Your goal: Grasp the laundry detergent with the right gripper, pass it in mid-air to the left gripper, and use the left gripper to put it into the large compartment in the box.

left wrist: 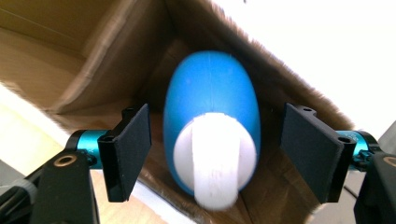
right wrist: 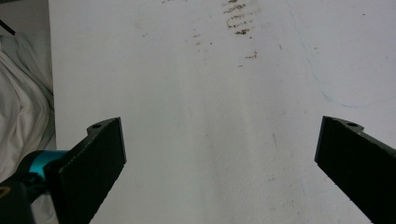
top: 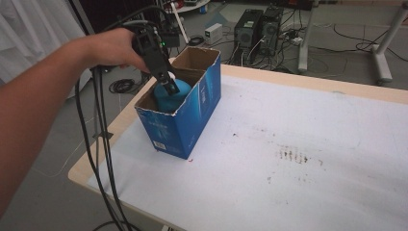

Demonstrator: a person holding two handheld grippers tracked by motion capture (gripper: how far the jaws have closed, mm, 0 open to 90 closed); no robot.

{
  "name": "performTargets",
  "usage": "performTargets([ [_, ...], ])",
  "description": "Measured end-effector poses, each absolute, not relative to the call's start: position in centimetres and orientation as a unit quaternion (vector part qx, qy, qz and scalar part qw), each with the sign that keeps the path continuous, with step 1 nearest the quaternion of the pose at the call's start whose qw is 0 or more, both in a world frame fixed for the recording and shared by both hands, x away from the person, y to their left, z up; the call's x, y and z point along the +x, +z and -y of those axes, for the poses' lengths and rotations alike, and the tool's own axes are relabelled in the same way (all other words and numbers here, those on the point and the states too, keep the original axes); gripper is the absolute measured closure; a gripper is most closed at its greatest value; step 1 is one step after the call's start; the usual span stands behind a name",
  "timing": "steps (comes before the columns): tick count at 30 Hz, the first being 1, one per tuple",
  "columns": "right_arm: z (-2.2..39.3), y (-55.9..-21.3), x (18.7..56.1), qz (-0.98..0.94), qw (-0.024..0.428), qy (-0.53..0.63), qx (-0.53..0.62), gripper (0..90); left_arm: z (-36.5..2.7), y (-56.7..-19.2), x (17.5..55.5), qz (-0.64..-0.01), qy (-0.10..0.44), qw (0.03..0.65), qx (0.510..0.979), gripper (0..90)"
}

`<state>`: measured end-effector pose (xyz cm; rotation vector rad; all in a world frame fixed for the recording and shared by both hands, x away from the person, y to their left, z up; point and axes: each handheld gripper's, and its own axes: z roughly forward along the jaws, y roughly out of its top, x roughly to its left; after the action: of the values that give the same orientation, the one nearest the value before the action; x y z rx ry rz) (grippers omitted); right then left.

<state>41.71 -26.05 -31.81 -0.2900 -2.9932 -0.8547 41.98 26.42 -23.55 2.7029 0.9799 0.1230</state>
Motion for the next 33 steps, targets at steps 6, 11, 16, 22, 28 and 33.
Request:
performTargets([
  [6,26.1,-31.7,41.6,0.957,0.005,-0.276,-0.093,1.2,-24.8,-21.8,41.5,-0.324,0.057,0.151,0.932,20.4],
  [11,26.1,-31.6,41.5,0.956,0.002,-0.276,-0.095,1.2,-22.2,-20.3,40.9,-0.283,0.059,0.168,0.942,20.4],
  [16,26.3,-31.4,41.4,0.955,0.000,-0.280,-0.099,1.2,-19.0,-19.4,40.7,-0.249,0.068,0.187,0.948,20.4],
  [22,26.4,-31.2,41.2,0.953,0.001,-0.284,-0.104,1.2,-15.6,-19.0,41.3,-0.217,0.067,0.194,0.954,20.4],
  [28,27.0,-31.0,41.1,0.951,0.000,-0.290,-0.111,1.2,-13.2,-19.1,41.9,-0.187,0.035,0.199,0.961,20.4],
  [33,27.2,-30.9,41.0,0.950,-0.002,-0.293,-0.111,1.2,-11.3,-19.5,42.1,-0.166,0.030,0.192,0.967,15.9],
])
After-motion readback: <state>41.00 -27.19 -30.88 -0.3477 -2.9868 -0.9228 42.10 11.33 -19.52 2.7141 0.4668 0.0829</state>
